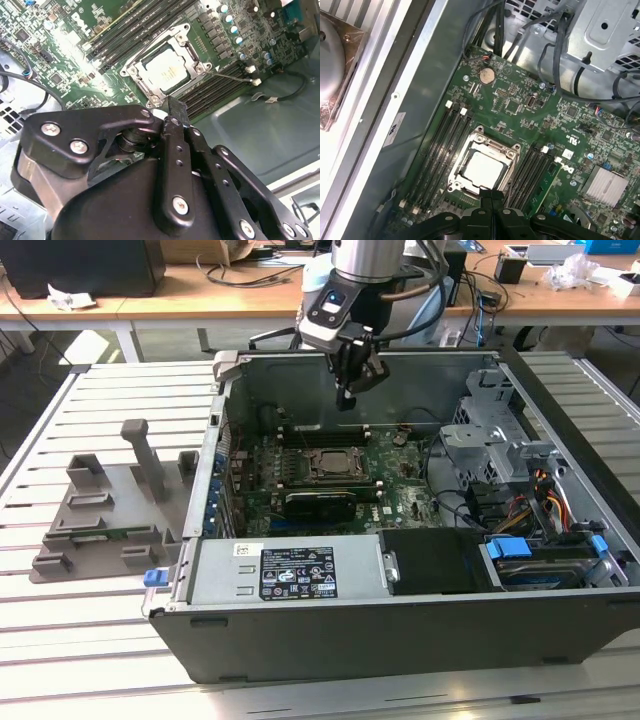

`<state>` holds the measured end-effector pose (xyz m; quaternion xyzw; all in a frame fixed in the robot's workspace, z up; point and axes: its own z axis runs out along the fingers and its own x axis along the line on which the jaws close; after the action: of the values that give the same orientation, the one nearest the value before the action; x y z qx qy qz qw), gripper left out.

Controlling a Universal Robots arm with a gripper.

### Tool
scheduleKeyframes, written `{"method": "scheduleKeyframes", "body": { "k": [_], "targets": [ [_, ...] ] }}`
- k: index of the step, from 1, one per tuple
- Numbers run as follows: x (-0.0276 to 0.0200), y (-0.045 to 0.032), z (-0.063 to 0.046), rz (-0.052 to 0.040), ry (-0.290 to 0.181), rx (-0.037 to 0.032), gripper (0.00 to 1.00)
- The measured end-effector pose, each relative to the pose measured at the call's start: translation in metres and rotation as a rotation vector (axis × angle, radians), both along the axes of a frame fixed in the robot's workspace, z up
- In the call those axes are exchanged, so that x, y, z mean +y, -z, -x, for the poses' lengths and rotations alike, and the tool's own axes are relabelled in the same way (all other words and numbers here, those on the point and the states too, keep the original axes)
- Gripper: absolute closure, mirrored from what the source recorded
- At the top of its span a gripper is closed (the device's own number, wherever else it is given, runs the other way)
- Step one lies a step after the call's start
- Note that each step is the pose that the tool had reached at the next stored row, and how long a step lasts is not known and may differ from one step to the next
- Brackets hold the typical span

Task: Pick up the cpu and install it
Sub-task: 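Install the first cpu locking lever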

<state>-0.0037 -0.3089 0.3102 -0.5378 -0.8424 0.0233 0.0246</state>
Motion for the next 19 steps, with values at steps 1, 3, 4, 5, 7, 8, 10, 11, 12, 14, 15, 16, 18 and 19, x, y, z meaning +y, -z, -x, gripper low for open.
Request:
{"method": "scheduleKeyframes", "body": {
  "k": [1,3,4,5,7,8,10,11,12,14,15,16,18,19],
  "targets": [
    [0.0000,0.0000,0.0000,0.0000,-0.013,0.0000,0.89],
    [0.0000,0.0000,0.0000,0.0000,-0.028,0.0000,0.89],
    [0.0000,0.0000,0.0000,0.0000,-0.033,0.0001,0.89],
    [0.0000,0.0000,0.0000,-0.0001,-0.045,0.0000,0.89],
    [0.0000,0.0000,0.0000,0.0000,-0.059,0.0000,0.89],
    [0.0000,0.0000,0.0000,-0.0001,-0.064,0.0000,0.89],
    [0.0000,0.0000,0.0000,0.0000,-0.076,0.0000,0.89],
    [0.0000,0.0000,0.0000,0.0000,-0.084,0.0000,0.89],
    [0.0000,0.0000,0.0000,0.0000,-0.094,0.0001,0.89],
    [0.0000,0.0000,0.0000,0.0000,-0.105,0.0000,0.89],
    [0.0000,0.0000,0.0000,0.0000,-0.111,0.0000,0.89],
    [0.0000,0.0000,0.0000,0.0000,-0.118,0.0000,0.89],
    [0.0000,0.0000,0.0000,0.0000,-0.130,0.0000,0.89],
    [0.0000,0.0000,0.0000,0.0000,-0.139,0.0000,0.89]
  ]
}}
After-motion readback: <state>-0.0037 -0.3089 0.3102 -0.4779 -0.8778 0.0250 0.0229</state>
